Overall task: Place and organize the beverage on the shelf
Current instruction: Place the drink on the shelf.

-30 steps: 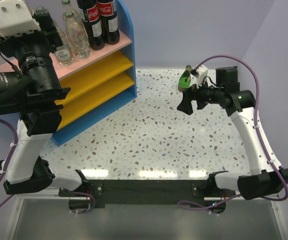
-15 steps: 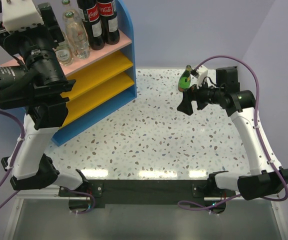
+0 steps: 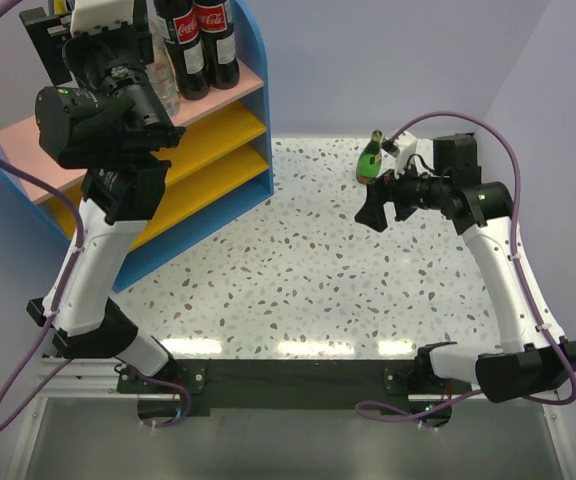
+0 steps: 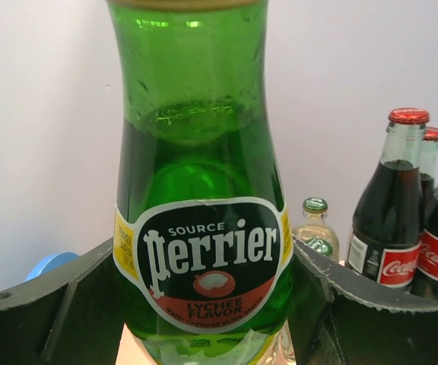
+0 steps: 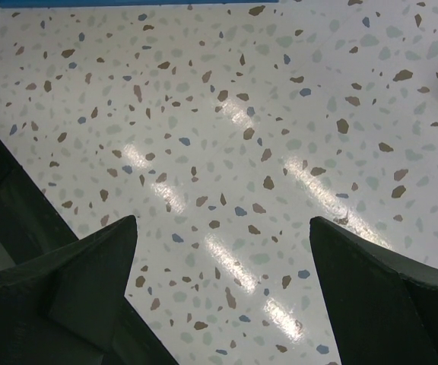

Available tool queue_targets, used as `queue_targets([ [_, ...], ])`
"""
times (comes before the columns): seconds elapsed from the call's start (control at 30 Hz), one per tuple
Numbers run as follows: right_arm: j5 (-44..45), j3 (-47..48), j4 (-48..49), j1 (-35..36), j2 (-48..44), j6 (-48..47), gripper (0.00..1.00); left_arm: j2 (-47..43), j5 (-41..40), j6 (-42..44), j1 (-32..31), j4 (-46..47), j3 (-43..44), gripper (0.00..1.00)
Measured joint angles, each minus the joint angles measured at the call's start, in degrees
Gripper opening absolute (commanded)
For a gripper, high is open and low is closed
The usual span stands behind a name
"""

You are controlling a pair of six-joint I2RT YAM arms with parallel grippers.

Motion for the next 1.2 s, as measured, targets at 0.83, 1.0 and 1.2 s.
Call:
queue_targets([
  [0.83,0.26,0.02,-0.11,-0.42,0.74,-0.68,0.99,0.61,4.98,-18.36,28.52,-13.38,-2.34,0.0],
  [1.0,0.31,0.02,-0.63,-0.42,1.62,-0.72,0.99,-0.5,7.74,-25.38,34.49,-19.8,-5.05,0.0],
  [1.2,0.46,0.11,-1.29,-0.42,2.05,-0.94,0.99,-2.08,13.18,-34.91,42.03,-26.91,-9.73,0.0],
])
